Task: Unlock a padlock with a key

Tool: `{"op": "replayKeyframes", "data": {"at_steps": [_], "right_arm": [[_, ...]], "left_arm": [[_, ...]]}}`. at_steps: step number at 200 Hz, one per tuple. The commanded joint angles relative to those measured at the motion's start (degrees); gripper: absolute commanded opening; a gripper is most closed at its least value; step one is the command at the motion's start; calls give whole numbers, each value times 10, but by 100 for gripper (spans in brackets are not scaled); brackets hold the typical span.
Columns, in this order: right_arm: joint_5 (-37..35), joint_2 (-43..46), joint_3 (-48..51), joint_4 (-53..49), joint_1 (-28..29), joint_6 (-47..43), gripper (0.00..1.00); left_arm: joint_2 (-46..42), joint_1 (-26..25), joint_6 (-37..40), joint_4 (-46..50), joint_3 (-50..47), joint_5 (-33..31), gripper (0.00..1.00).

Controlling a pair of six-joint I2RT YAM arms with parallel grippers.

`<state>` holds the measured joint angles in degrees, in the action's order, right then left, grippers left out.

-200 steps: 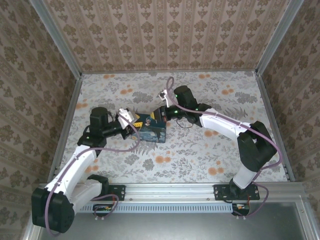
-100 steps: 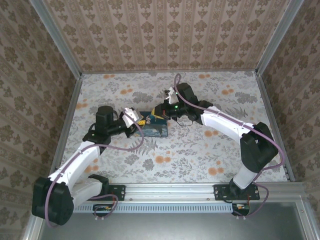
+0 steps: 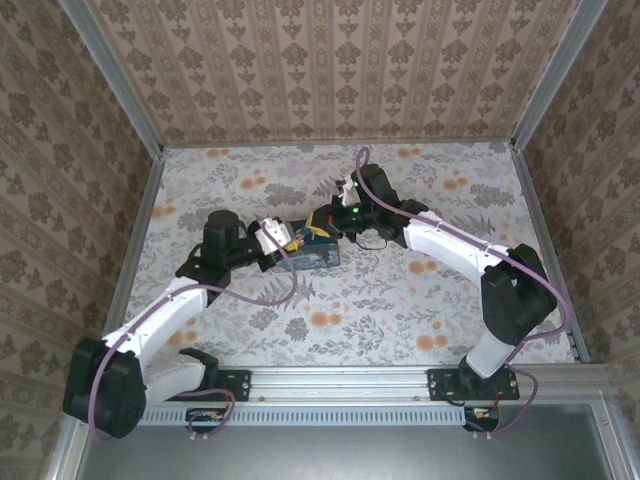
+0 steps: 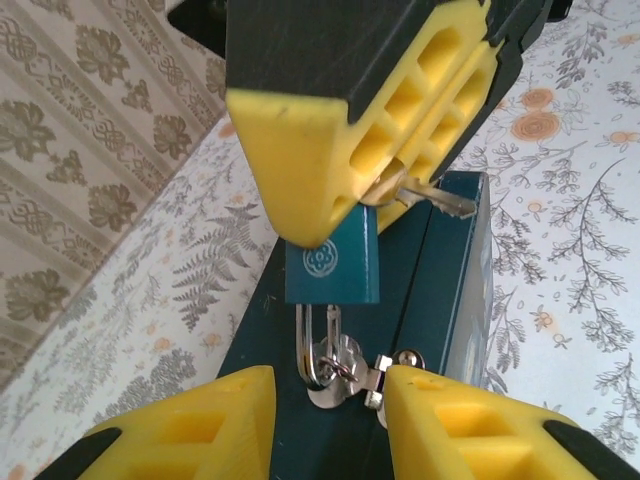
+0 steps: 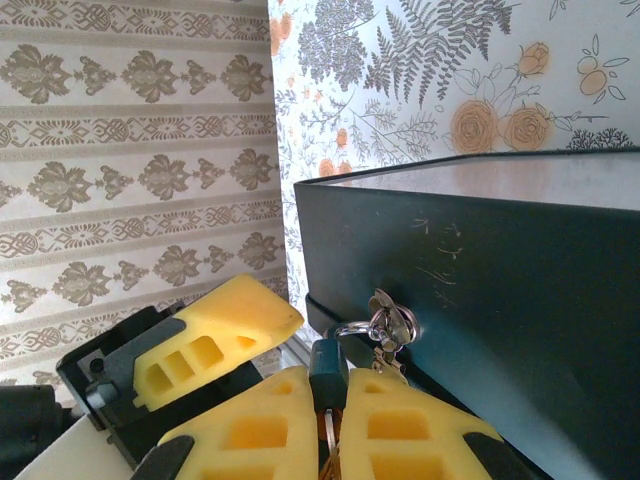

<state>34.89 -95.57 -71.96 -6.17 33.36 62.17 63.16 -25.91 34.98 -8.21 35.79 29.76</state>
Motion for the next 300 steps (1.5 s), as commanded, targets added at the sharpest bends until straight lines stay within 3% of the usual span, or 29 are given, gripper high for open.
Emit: {"op": "replayKeyframes", "data": {"at_steps": [1, 62, 111, 162, 218, 247, 274, 300], "right_arm": [[4, 21, -7, 15, -1, 17, 0], [-5, 21, -5, 29, 3, 54, 0], [-10, 25, 5, 51, 10, 85, 0], [-11, 22, 7, 61, 15, 102, 0], [-9, 22, 7, 62, 17, 107, 0], [-7, 16, 5, 52, 16, 90, 0], [-11, 16, 4, 33, 8, 26, 27], [-33, 38, -1, 5, -18, -111, 42]], "left_arm": [[6, -23, 50, -34, 19, -31, 37], [37, -56, 109, -71, 23, -111, 38], [46, -57, 101, -92, 18, -152, 29], [55, -57, 93, -105, 21, -146, 31], [59, -56, 101, -99, 19, -134, 0], [59, -56, 105, -96, 19, -124, 0], [58, -53, 106, -91, 17, -115, 0], [54, -43, 92, -93, 14, -96, 0]]}}
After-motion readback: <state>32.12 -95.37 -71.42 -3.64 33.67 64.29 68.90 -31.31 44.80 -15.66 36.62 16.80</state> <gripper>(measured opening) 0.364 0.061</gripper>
